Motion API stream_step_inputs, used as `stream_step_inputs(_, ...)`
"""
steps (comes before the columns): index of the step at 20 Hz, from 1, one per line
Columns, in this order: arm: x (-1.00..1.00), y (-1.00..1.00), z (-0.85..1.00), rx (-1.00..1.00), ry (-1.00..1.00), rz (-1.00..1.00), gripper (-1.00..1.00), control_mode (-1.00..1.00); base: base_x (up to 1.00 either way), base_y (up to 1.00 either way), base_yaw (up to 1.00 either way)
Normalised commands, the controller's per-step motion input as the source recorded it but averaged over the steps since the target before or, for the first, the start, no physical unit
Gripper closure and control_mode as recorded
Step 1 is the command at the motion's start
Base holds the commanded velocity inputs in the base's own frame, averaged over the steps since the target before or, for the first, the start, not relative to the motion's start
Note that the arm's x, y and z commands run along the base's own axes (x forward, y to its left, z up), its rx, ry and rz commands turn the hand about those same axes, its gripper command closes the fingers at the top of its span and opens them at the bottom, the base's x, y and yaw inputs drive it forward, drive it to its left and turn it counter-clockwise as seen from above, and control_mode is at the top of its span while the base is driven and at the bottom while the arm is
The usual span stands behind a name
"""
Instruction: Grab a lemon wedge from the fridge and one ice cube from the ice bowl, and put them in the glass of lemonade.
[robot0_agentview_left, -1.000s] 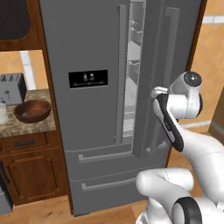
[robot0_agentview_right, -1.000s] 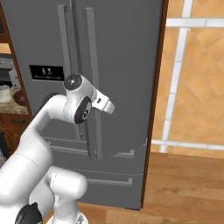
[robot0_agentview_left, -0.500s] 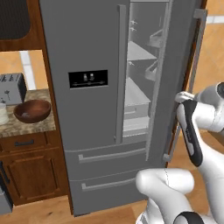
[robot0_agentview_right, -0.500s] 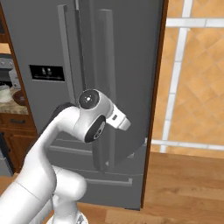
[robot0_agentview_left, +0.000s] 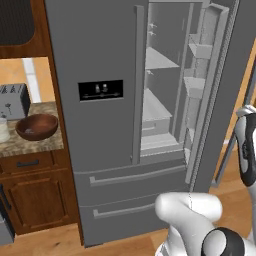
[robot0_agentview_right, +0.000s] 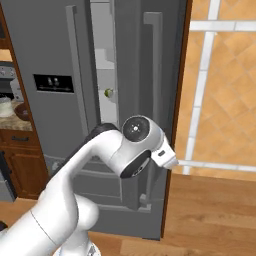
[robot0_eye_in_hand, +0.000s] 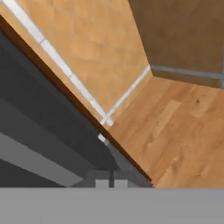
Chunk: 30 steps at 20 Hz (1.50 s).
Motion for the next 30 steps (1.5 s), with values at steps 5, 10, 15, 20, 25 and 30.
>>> stream_step_inputs(5,-0.74,-0.35,0.33,0.06,-0.11,-0.07,-1.0,-1.0,0.0,0.0,0.0)
stream_step_inputs(10,-1.0,0.0,0.88,0.0,-0.31,0.07,-1.0,-1.0,0.0,0.0,0.0)
stream_step_inputs(15,-0.89,0.38,0.41,-0.07,-0.08,0.11,-1.0,-1.0,0.0,0.0,0.0)
stream_step_inputs(20,-0.44,0.98,0.25,-0.23,0.01,0.09,-1.0,-1.0,0.0,0.0,0.0)
stream_step_inputs(25,0.07,1.0,0.05,-0.39,0.09,-0.01,-1.0,-1.0,0.0,0.0,0.0)
stream_step_inputs(30,0.6,1.0,0.0,-0.59,0.3,-0.05,-1.0,-1.0,0.0,0.0,0.0)
